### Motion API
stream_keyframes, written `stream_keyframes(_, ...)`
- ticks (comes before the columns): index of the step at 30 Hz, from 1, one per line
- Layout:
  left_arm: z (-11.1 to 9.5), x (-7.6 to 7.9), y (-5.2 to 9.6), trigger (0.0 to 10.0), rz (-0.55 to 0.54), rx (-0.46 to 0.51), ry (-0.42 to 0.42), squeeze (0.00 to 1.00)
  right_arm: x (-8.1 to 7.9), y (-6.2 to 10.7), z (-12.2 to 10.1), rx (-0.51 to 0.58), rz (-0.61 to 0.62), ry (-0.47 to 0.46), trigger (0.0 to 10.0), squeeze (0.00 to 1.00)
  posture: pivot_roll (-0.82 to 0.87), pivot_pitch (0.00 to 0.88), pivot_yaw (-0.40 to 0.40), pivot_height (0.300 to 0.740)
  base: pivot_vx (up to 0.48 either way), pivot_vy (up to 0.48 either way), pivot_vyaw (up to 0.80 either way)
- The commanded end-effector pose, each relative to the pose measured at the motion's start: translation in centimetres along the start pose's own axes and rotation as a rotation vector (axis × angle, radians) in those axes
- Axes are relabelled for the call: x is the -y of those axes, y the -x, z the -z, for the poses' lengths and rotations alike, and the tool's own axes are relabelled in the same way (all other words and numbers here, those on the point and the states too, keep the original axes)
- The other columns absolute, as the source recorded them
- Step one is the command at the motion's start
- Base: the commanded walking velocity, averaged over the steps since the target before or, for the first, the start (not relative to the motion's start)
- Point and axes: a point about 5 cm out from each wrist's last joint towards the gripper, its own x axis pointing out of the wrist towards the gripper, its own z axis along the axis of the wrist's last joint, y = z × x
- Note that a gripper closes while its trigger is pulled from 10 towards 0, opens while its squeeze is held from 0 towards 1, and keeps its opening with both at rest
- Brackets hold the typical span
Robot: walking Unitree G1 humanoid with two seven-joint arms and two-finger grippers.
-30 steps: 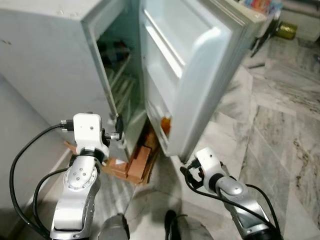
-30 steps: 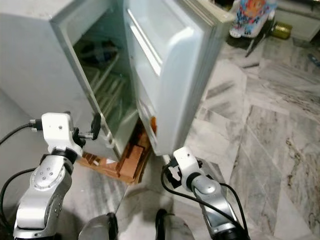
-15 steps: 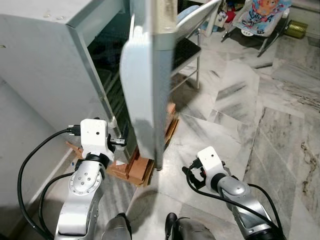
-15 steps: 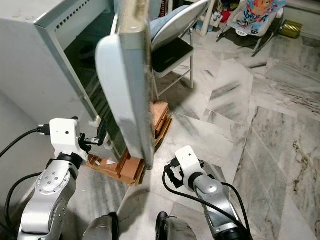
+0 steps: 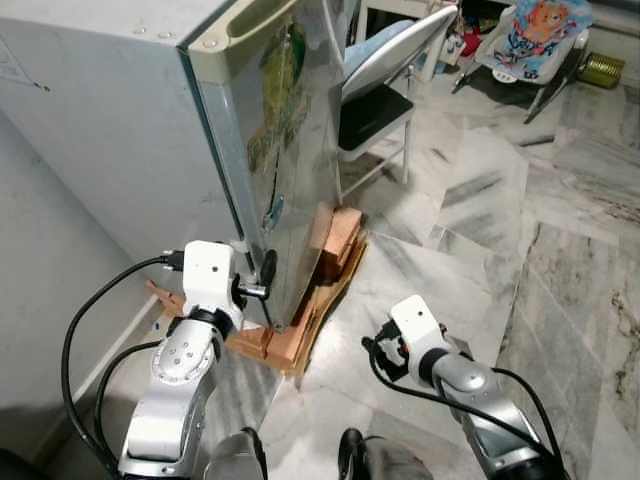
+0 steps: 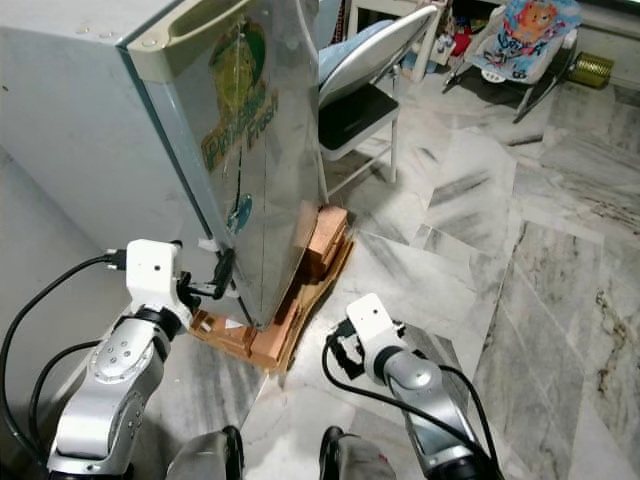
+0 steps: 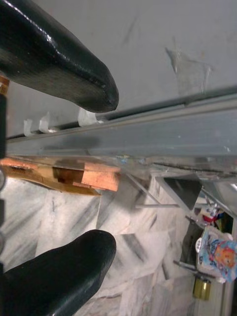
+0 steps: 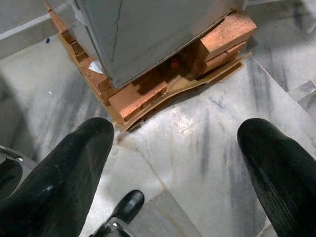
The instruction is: Restocking fridge
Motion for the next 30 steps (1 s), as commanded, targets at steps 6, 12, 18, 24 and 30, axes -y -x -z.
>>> stream_keyframes(6, -0.3, -0.8, -0.4, 10.0, -0.026, 0.014, -0.012, 0.0, 1.3, 0.7, -1.5, 0.122, 0.102, -0.07, 10.0, 0.0, 0.01, 0.178, -0.015, 0.74, 0.0, 0.0, 0.0)
stream_keyframes(12, 1.6, -1.6, 0.1, 10.0, -0.054, -0.033, 0.006, 0.0, 2.0, 1.0, -3.2, 0.237, 0.184, -0.112, 10.0, 0.0, 0.0, 0.158, -0.025, 0.74, 0.0, 0.0, 0.0)
stream_keyframes(18, 2.2, -1.9, -0.8, 10.0, -0.065, -0.029, 0.015, 0.0, 2.9, 2.0, -3.5, 0.256, 0.202, -0.098, 10.0, 0.0, -0.03, 0.184, -0.065, 0.74, 0.0, 0.0, 0.0)
stream_keyframes(24, 1.1, -2.9, -3.6, 10.0, -0.084, 0.015, -0.002, 0.0, 2.0, 2.7, -0.6, 0.082, 0.111, -0.063, 10.0, 0.0, -0.07, 0.19, -0.074, 0.74, 0.0, 0.0, 0.0)
stream_keyframes(30, 0.3, -2.5, -5.1, 10.0, -0.054, 0.036, -0.016, 0.0, 1.0, 3.5, 1.6, -0.03, 0.021, -0.073, 10.0, 0.0, -0.1, 0.197, -0.056, 0.74, 0.0, 0.0, 0.0)
